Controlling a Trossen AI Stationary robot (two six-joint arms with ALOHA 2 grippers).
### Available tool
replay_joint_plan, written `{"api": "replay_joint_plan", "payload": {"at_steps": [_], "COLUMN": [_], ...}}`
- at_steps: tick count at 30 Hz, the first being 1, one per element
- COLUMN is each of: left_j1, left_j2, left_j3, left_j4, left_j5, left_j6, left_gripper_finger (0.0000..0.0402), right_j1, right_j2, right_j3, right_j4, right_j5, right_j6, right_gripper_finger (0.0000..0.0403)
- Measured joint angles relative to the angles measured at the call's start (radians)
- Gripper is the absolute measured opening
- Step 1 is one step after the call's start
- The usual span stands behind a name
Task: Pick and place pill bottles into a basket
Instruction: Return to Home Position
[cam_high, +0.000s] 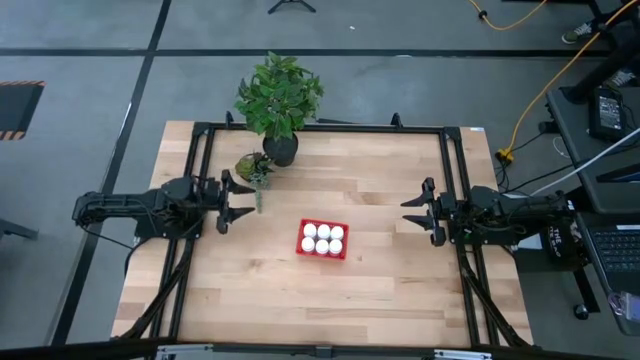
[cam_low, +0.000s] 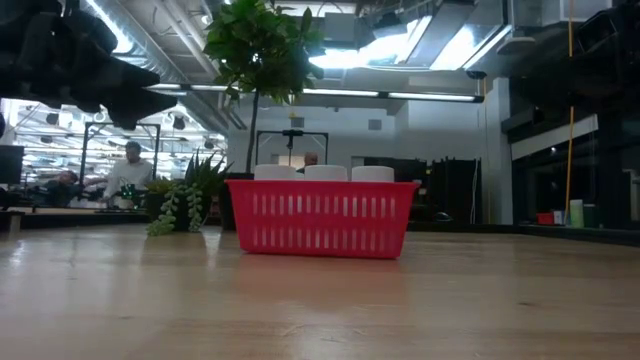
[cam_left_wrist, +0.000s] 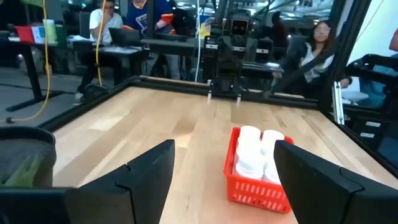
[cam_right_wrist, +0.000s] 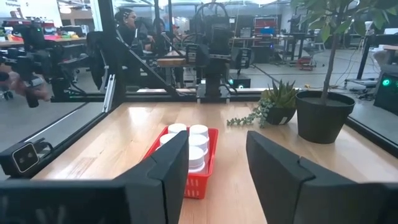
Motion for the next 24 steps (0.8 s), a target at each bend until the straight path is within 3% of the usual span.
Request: {"api": "replay_joint_plan", "payload": {"at_steps": [24], "left_j1": [0.001], "left_j2": [0.007], "left_j3": [0.0], "left_j4": [0.003], "left_j5": [0.001], "left_j6": [-0.005], "left_gripper_finger": [0.0267], "right_j1": [0.0], "right_j2": [0.0], "right_j3": [0.0], "right_j4": [0.0], "right_j5": [0.0], "right_j6": [0.0], "right_gripper_finger": [0.0163]}}
